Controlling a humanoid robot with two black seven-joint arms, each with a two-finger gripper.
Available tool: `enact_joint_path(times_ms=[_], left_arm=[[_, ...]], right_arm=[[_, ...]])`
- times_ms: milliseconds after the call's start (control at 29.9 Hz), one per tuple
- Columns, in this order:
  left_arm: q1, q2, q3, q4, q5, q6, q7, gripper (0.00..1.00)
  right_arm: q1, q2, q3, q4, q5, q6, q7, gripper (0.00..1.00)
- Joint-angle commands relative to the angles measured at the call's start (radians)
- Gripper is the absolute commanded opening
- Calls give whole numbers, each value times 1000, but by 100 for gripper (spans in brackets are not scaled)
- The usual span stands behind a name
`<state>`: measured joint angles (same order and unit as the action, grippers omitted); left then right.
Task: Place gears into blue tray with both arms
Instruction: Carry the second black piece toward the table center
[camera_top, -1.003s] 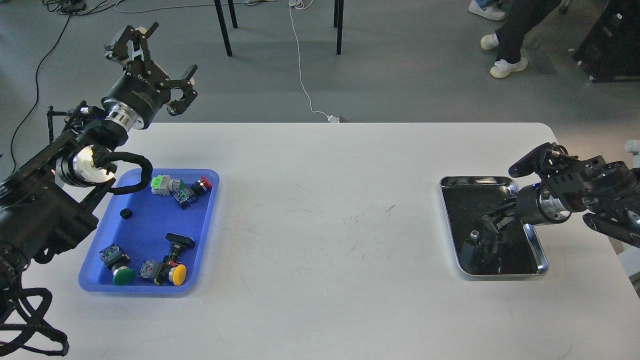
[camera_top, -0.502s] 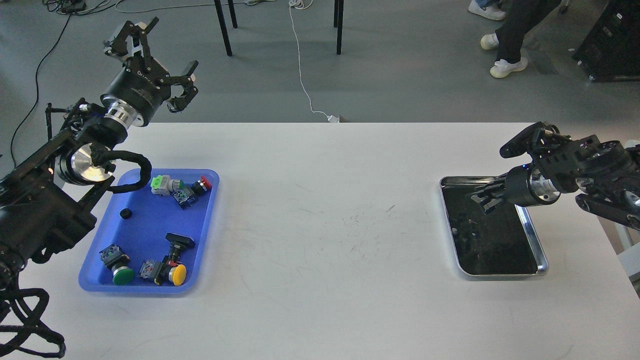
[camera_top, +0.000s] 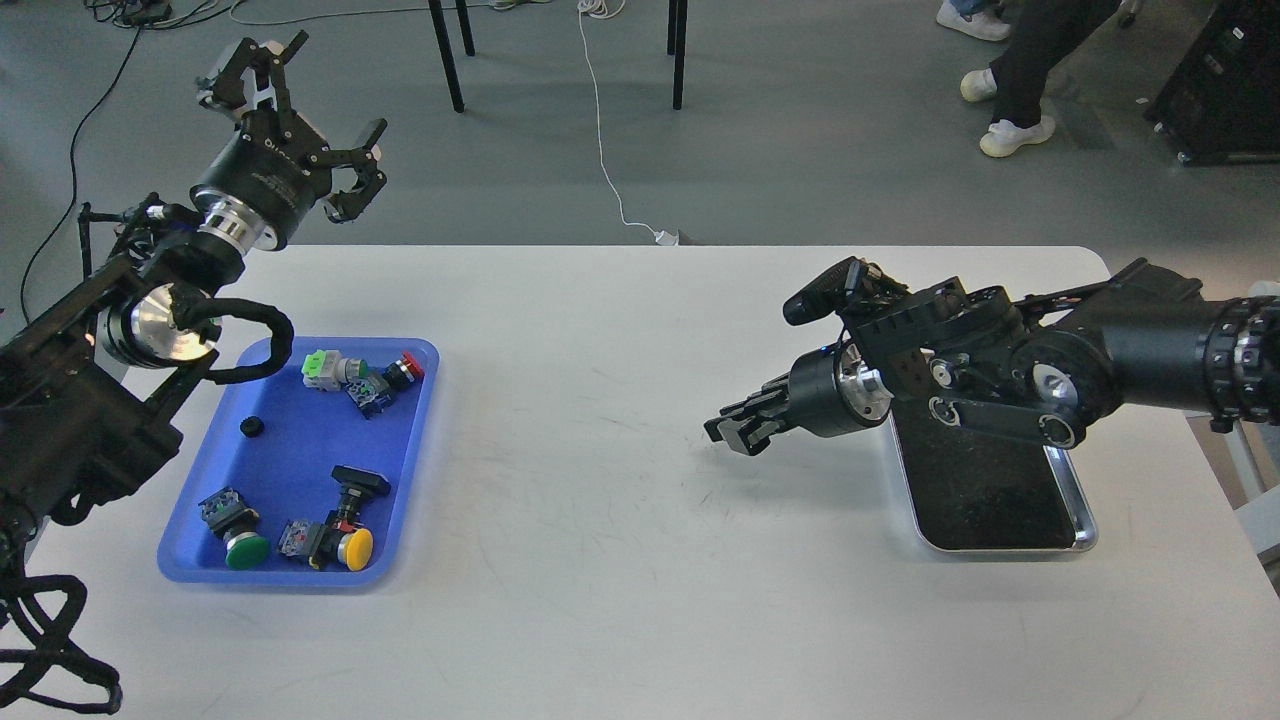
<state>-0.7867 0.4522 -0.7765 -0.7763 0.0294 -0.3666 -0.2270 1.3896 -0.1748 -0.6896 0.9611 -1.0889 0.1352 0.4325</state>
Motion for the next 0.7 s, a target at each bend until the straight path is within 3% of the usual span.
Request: enact_joint_path(times_ms=[0,167,334,669], left_arm=[[1,11,0,-1,0,0,0,98],[3,16,2,-1,0,-2,0,98],[1,22,2,-1,0,-5,0,98],[1,48,10,-3,1,0,1,98]], right_arm=[[-33,83,1,-51,3,-6,2,17],[-67,170,-2,-114,37,-6,2,17],[-78,175,-4,-136,37,-5,2,19],[-72,175,-13,-136,56,-6,-11,49]])
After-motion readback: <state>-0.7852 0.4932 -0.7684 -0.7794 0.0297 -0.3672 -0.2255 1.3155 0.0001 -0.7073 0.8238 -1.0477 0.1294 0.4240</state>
